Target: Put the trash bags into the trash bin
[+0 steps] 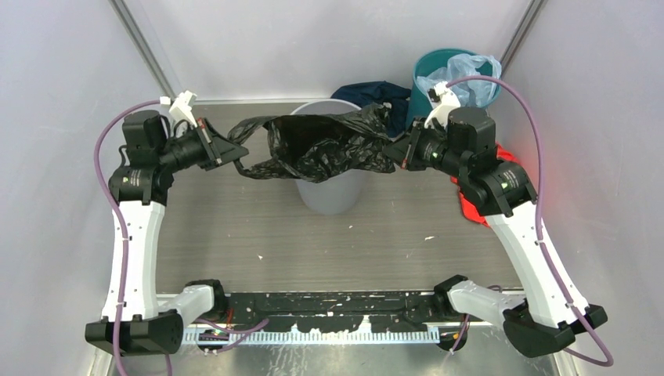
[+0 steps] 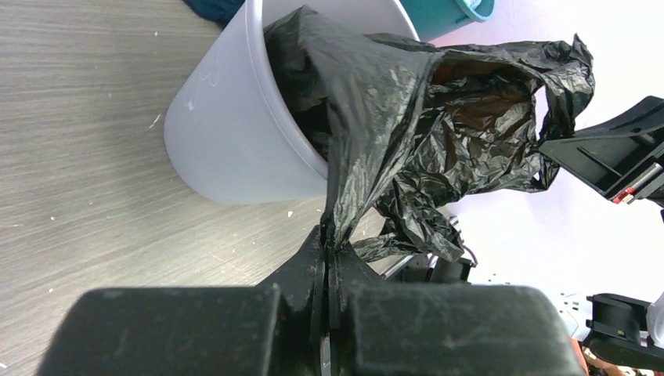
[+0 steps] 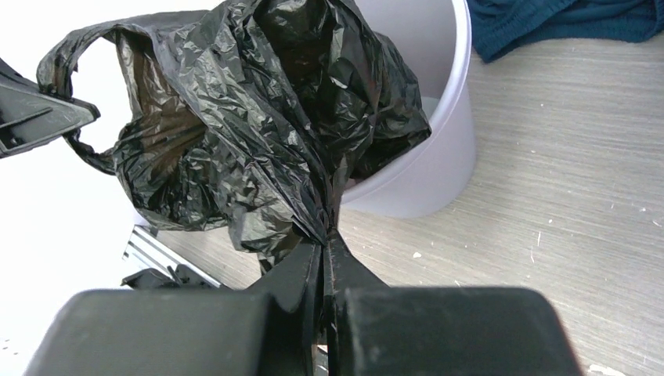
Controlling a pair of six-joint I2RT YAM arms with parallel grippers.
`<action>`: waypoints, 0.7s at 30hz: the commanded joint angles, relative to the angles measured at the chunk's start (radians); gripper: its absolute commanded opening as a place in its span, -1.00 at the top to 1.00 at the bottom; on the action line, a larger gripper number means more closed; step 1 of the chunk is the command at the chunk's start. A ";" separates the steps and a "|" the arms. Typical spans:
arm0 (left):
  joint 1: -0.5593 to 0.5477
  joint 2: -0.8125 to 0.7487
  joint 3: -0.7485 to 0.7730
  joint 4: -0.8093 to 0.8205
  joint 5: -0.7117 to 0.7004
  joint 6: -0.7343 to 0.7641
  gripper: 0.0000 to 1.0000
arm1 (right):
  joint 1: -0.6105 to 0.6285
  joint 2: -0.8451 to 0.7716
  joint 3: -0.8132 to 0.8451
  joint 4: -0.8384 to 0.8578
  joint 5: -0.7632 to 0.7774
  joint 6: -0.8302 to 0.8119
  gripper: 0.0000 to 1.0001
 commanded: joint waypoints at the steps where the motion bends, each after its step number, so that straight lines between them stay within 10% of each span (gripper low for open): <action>1: 0.004 -0.016 -0.009 0.027 0.020 -0.004 1.00 | 0.005 -0.038 -0.018 -0.001 -0.011 0.009 0.84; 21: -0.090 0.029 -0.081 0.074 -0.064 -0.004 1.00 | 0.009 -0.076 -0.181 -0.001 -0.029 0.031 0.85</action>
